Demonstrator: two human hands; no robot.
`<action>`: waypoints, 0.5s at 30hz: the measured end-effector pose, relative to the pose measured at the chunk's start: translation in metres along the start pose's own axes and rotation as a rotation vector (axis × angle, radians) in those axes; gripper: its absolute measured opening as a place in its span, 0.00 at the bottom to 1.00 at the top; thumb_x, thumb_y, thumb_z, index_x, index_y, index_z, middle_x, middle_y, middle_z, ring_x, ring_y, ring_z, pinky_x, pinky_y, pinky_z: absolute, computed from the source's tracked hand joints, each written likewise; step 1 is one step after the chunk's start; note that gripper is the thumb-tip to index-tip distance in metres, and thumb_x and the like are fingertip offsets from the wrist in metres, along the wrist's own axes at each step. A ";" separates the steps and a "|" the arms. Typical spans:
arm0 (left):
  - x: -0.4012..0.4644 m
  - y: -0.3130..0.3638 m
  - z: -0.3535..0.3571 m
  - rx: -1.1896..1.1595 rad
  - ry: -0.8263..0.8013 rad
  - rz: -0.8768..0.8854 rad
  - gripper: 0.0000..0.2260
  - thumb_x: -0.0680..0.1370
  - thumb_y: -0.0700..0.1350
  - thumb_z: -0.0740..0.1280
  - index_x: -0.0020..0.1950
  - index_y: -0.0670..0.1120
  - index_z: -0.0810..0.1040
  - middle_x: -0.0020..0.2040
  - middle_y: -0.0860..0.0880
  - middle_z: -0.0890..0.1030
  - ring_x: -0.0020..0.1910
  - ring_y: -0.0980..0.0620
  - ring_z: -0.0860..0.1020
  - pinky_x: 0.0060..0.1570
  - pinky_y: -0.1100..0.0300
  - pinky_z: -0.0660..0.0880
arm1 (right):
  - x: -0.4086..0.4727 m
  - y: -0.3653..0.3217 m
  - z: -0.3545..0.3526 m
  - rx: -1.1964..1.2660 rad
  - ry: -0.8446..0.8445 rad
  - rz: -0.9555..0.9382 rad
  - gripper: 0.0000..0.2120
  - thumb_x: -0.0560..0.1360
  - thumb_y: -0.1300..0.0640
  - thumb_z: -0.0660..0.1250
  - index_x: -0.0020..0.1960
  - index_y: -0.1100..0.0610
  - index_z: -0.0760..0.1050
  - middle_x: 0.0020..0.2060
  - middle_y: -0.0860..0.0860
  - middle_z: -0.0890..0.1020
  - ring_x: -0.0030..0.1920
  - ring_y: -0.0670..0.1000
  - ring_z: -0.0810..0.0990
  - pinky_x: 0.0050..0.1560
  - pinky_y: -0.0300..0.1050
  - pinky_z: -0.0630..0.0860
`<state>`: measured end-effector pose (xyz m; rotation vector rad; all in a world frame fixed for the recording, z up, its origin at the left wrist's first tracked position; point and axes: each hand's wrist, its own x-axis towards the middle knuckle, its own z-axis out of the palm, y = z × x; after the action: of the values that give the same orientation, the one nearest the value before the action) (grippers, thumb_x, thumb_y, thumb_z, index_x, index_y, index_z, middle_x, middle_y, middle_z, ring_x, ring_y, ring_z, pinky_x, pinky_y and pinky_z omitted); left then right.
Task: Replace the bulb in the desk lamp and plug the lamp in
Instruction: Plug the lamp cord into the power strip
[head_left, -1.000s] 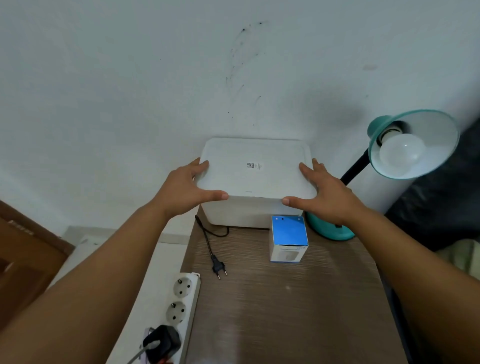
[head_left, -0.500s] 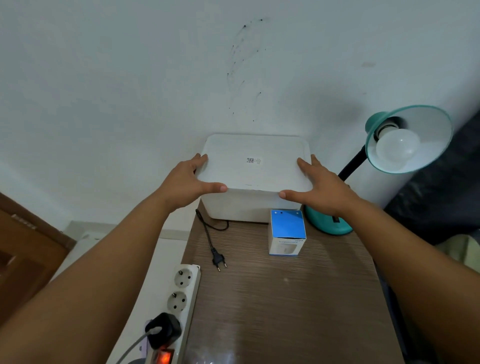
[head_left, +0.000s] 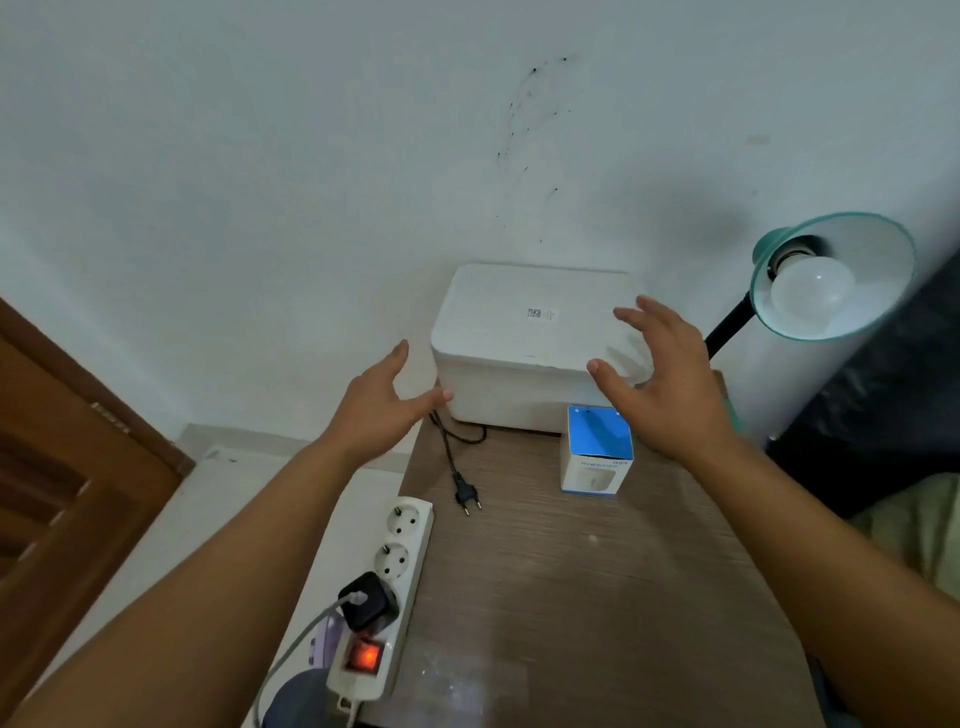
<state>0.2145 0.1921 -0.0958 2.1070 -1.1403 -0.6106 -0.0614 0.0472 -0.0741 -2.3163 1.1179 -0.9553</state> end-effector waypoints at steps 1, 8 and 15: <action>-0.010 -0.010 0.001 -0.004 -0.019 -0.025 0.44 0.74 0.63 0.73 0.83 0.52 0.54 0.82 0.50 0.60 0.79 0.47 0.63 0.76 0.49 0.63 | -0.006 -0.005 0.005 0.006 0.010 -0.040 0.24 0.75 0.47 0.70 0.69 0.49 0.71 0.69 0.49 0.72 0.68 0.51 0.67 0.69 0.50 0.66; -0.077 -0.070 0.015 -0.017 -0.245 -0.132 0.39 0.75 0.58 0.74 0.82 0.51 0.60 0.79 0.52 0.66 0.77 0.49 0.66 0.73 0.54 0.64 | -0.046 -0.033 0.065 0.094 -0.273 -0.051 0.15 0.76 0.52 0.69 0.62 0.48 0.77 0.49 0.44 0.78 0.50 0.42 0.73 0.52 0.35 0.72; -0.094 -0.102 0.022 -0.124 -0.261 -0.173 0.22 0.83 0.45 0.67 0.77 0.51 0.69 0.69 0.58 0.76 0.52 0.72 0.75 0.44 0.82 0.69 | -0.067 -0.050 0.128 -0.129 -0.437 -0.028 0.14 0.77 0.48 0.65 0.63 0.45 0.77 0.50 0.41 0.80 0.54 0.46 0.75 0.59 0.51 0.71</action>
<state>0.2073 0.3065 -0.1768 2.0751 -1.0328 -1.0364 0.0277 0.1376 -0.1594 -2.4823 0.9858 -0.3604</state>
